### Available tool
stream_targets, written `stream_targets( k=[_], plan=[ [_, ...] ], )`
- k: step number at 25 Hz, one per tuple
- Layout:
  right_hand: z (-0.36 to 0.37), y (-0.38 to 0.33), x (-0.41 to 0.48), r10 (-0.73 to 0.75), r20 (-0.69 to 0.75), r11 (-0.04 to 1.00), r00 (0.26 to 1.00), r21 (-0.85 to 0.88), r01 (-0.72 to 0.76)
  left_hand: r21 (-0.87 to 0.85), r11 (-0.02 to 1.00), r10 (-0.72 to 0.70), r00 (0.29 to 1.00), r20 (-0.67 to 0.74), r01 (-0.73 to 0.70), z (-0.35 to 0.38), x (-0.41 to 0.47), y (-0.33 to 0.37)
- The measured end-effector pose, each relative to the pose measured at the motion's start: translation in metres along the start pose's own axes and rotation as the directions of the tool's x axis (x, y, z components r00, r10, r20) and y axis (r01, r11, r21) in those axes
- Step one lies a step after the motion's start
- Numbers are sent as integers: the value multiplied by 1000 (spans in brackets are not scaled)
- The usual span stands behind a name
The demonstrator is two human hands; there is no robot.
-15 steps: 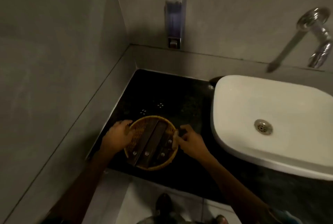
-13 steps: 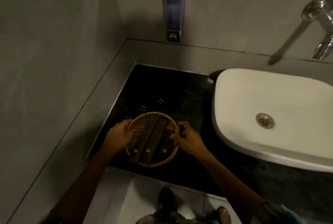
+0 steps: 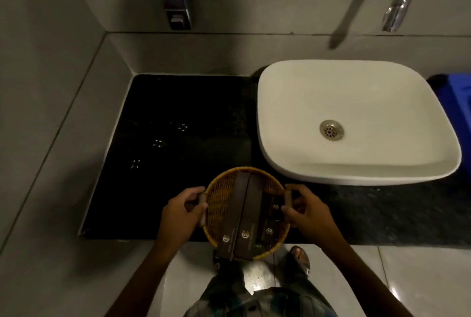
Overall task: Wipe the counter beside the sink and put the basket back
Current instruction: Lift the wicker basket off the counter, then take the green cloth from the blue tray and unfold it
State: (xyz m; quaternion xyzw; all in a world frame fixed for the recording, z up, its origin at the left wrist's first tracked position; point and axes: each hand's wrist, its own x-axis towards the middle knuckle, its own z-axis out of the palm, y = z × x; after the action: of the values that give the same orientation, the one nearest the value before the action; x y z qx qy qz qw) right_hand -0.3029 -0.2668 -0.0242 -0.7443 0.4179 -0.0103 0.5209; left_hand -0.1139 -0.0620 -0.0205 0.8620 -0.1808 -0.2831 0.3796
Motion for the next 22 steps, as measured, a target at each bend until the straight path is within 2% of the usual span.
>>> stream_targets(
  k=[4, 7, 9, 11, 14, 16, 18, 20, 22],
  plan=[
    [-36, 35, -5, -23, -19, 1000, 1000, 16, 23, 13, 999, -30, 999, 21, 30, 49, -14, 13],
    [-63, 56, -1, -78, 81, 997, 994, 16, 77, 211, 976, -23, 992, -127, 50, 64, -21, 31],
    [-89, 70, 1, -97, 105, 995, 990, 29, 94, 342, 940, 81, 970, -229, 2, 77, -27, 59],
    [-125, 85, 3, -124, 72, 992, 990, 40, 121, 372, 920, 239, 932, -272, -127, 108, -30, 103],
    [-204, 107, 1, -154, -99, 987, 983, 27, 157, 392, 842, 464, 868, -176, -370, 187, -29, 185],
    [-266, 126, -2, -145, -257, 988, 955, 15, 154, 355, 779, 584, 805, -107, -517, 242, -25, 241],
    [-326, 149, -3, -121, -434, 992, 893, -12, 128, 307, 676, 708, 706, -18, -670, 293, -23, 289],
    [-390, 183, 0, -37, -602, 996, 798, -87, -20, 220, 564, 797, 595, 107, -796, 350, -27, 332],
    [-446, 221, 12, 82, -683, 963, 726, -135, -235, 116, 428, 860, 444, 251, -896, 409, -35, 359]
  ],
)
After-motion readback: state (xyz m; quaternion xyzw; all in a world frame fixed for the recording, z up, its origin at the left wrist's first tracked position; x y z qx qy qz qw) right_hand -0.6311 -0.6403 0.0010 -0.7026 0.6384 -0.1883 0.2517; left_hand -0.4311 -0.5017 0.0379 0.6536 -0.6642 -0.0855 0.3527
